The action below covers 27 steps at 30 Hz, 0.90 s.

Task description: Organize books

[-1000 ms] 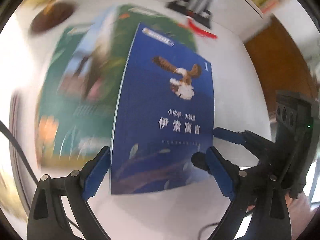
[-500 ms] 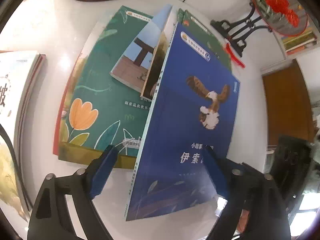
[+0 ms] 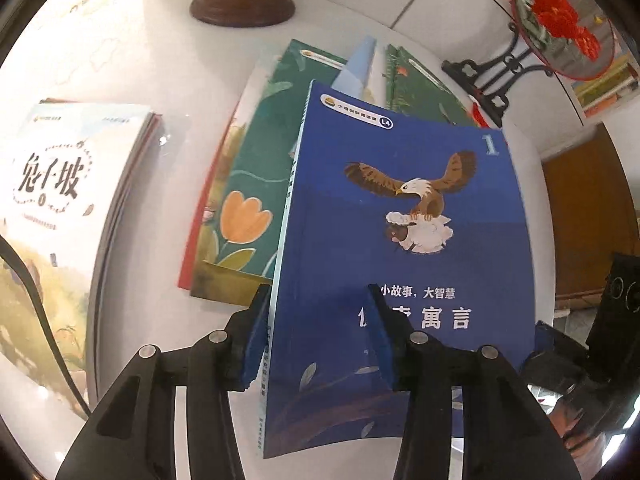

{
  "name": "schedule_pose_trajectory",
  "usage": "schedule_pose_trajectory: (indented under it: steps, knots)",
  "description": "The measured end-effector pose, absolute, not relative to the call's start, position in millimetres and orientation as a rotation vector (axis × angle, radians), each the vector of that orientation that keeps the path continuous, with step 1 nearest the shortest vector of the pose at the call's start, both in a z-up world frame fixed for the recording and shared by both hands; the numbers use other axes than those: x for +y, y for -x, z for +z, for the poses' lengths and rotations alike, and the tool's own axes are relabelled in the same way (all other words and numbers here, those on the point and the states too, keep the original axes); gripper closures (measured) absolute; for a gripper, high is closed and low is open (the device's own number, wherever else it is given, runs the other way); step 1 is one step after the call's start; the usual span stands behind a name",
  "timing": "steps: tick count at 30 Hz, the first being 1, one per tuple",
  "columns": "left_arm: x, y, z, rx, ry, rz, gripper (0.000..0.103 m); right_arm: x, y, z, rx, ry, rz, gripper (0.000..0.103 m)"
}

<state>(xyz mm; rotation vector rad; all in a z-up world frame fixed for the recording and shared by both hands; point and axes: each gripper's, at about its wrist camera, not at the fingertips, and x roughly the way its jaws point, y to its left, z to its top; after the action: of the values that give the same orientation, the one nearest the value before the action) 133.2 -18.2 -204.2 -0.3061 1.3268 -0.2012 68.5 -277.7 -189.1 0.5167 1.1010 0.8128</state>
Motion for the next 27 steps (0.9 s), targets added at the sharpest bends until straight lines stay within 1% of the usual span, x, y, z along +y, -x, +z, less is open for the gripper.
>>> schedule_pose_trajectory:
  steps: [3, 4, 5, 6, 7, 9, 11, 13, 16, 22, 27]
  knots:
    - [-8.6, -136.1, -212.8, 1.343, 0.343, -0.168, 0.06, -254.8, -75.9, -201.4, 1.148, -0.472, 0.808, 0.061]
    - [-4.3, -135.5, -214.8, 1.35, 0.366, -0.162, 0.06, -249.7, -77.8, -208.1, 1.173, -0.448, 0.788, 0.063]
    - [-2.0, -135.0, -214.3, 1.35, 0.378, -0.159, 0.06, -245.2, -77.5, -211.9, 1.174, -0.405, 0.755, 0.074]
    - [-2.4, -132.6, -210.6, 1.341, 0.374, -0.169, 0.06, -243.1, -75.1, -210.5, 1.15, -0.368, 0.732, 0.089]
    - [-4.3, -130.2, -205.2, 1.321, 0.364, -0.185, 0.06, -242.2, -71.7, -204.7, 1.11, -0.345, 0.719, 0.091]
    - [-10.5, -125.3, -193.0, 1.287, 0.328, -0.205, 0.06, -247.4, -61.2, -193.0, 1.04, -0.361, 0.71, 0.091]
    - [-13.0, -121.7, -181.8, 1.267, 0.319, -0.216, 0.062, -247.1, -59.5, -182.7, 1.01, -0.339, 0.69, 0.091]
    - [-10.9, -119.5, -170.1, 1.242, 0.353, -0.227, 0.062, -248.1, -59.5, -174.0, 1.002, -0.307, 0.675, 0.091]
    - [-1.1, -117.5, -152.9, 1.194, 0.423, -0.258, 0.062, -253.9, -60.4, -164.9, 0.99, -0.331, 0.676, 0.091]
    - [5.6, -117.3, -118.6, 1.121, 0.369, -0.321, 0.062, -246.4, -45.3, -138.9, 0.968, -0.311, 0.61, 0.09]
    - [26.4, -114.1, -109.8, 1.102, 0.36, -0.328, 0.062, -228.7, -35.2, -128.6, 0.975, -0.323, 0.573, 0.089]
